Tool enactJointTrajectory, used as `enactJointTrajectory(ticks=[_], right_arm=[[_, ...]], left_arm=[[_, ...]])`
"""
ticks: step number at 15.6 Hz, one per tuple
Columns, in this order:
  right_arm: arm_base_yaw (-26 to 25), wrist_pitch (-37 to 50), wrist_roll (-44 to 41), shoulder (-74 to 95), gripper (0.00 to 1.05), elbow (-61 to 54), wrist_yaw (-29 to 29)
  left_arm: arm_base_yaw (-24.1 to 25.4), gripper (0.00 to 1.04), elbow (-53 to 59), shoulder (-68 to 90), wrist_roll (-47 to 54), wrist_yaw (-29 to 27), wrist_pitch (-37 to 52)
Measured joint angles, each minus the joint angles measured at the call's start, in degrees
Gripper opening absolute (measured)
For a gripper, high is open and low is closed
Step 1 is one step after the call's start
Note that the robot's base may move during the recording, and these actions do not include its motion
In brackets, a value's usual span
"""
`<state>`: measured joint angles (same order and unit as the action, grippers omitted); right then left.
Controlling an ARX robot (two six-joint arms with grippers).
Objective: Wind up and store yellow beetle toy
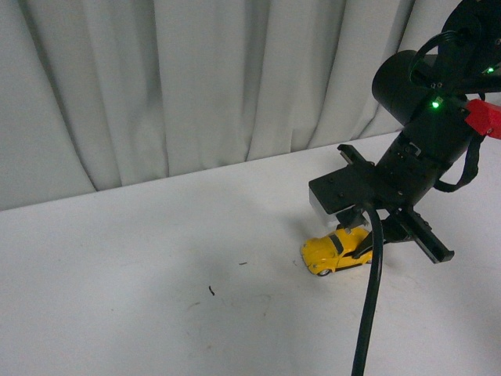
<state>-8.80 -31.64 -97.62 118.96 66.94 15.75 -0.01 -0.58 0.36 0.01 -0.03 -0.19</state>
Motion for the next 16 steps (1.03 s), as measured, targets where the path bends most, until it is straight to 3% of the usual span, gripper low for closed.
enactJointTrajectory(ticks=[4, 10, 16], right_arm=[[0.15, 0.31, 0.02, -0.20, 0.34, -0.04, 0.17], [0.13, 0.61, -1.03, 1.68, 0.97, -0.68, -2.19], [0.13, 0.66, -1.03, 1.68, 0.98, -0.79, -2.32]], left_arm=[[0.00, 0.98, 0.00, 0.00, 0.00, 0.00, 0.00], [0.00, 0.98, 0.00, 0.00, 0.00, 0.00, -0.02], [0.00, 0.98, 0.00, 0.00, 0.00, 0.00, -0.02]])
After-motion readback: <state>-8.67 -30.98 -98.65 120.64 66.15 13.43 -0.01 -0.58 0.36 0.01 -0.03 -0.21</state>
